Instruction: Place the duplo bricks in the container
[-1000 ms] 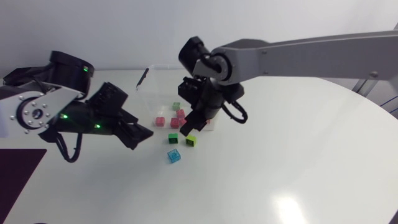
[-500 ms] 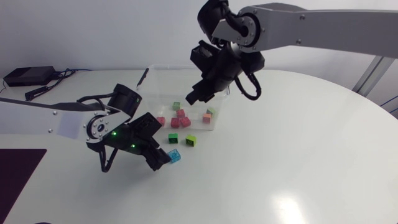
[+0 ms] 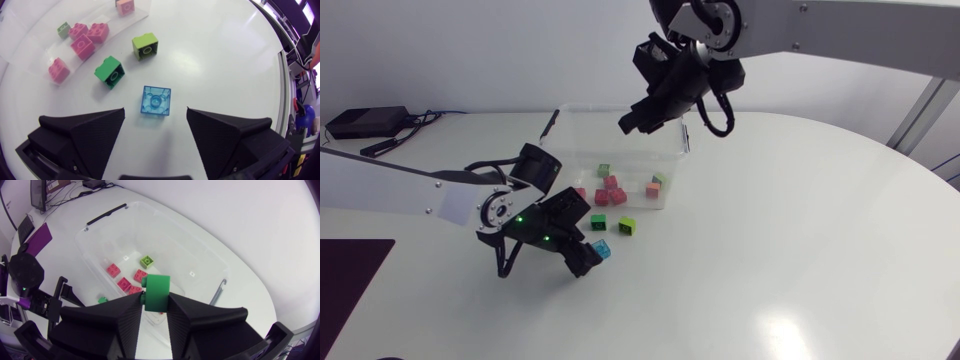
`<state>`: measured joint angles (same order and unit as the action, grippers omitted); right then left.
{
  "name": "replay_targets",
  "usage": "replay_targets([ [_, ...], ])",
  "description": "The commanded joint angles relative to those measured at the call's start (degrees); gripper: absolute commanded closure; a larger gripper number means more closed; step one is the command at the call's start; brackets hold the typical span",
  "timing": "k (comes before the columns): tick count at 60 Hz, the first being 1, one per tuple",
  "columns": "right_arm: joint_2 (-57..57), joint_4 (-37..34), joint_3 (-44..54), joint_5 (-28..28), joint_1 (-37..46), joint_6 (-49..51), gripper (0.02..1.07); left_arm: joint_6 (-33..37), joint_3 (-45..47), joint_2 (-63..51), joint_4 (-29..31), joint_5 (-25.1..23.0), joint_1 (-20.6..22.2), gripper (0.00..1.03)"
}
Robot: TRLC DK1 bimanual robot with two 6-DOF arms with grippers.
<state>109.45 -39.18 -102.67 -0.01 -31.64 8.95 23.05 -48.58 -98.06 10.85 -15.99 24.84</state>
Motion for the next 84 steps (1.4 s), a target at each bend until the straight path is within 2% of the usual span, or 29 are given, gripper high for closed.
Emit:
replay_targets([
  [1, 2.96, 0.77, -2.00, -0.16, 0.96, -1.39, 0.83, 1.56, -1.52, -1.96, -0.48, 0.17, 0.65, 0.18],
  [4, 3.84, 0.95, -2.44, -0.16, 1.14, -1.57, 0.76, 1.65, -1.52, -2.22, -0.74, 0.26, 0.74, 0.18],
  [9, 4.72, 1.30, -2.80, -0.08, 1.32, -1.57, 0.59, 1.74, -1.52, -2.75, -1.45, 0.52, 0.91, 0.18],
  [14, 5.16, 1.21, -2.88, -0.08, 1.40, -1.30, 0.33, 2.18, -1.61, -3.63, -1.89, 1.13, 1.09, 0.18],
  [19, 4.72, 1.12, -2.18, -0.08, 1.23, -1.13, 0.22, 2.18, -1.43, -4.16, -2.59, 1.31, 1.35, 0.18],
  [25, 1.91, 1.65, 0.54, -0.08, 0.70, -0.78, 0.21, 2.26, -1.61, -4.77, -3.03, 1.40, 1.88, 0.19],
  [39, -10.40, 6.57, 14.87, -1.31, -1.15, 2.04, 0.21, 2.53, -2.05, -5.91, -3.82, 1.31, 2.85, 0.46],
  [43, -13.74, 7.63, 19.09, -1.83, -1.32, 3.00, 0.21, 2.53, -2.22, -6.00, -3.91, 1.31, 2.93, 0.56],
  [47, -16.72, 8.86, 23.31, -2.63, -1.58, 3.79, 0.21, 2.53, -2.14, -6.35, -4.52, 1.31, 2.93, 0.76],
  [67, -22.44, 14.83, 40.01, -3.68, -4.92, 6.52, 0.21, 2.44, -0.82, -3.36, -4.70, 1.22, 2.76, 0.79],
  [77, -20.59, 18.17, 43.43, -4.30, -5.45, 8.36, 0.21, 0.51, 0.06, 5.95, -4.44, 1.22, 1.97, 0.79],
  [84, -17.08, 20.90, 43.70, -4.30, -5.28, 9.86, 0.21, -0.20, -1.87, 12.98, -1.62, 1.05, 0.74, 0.79],
])
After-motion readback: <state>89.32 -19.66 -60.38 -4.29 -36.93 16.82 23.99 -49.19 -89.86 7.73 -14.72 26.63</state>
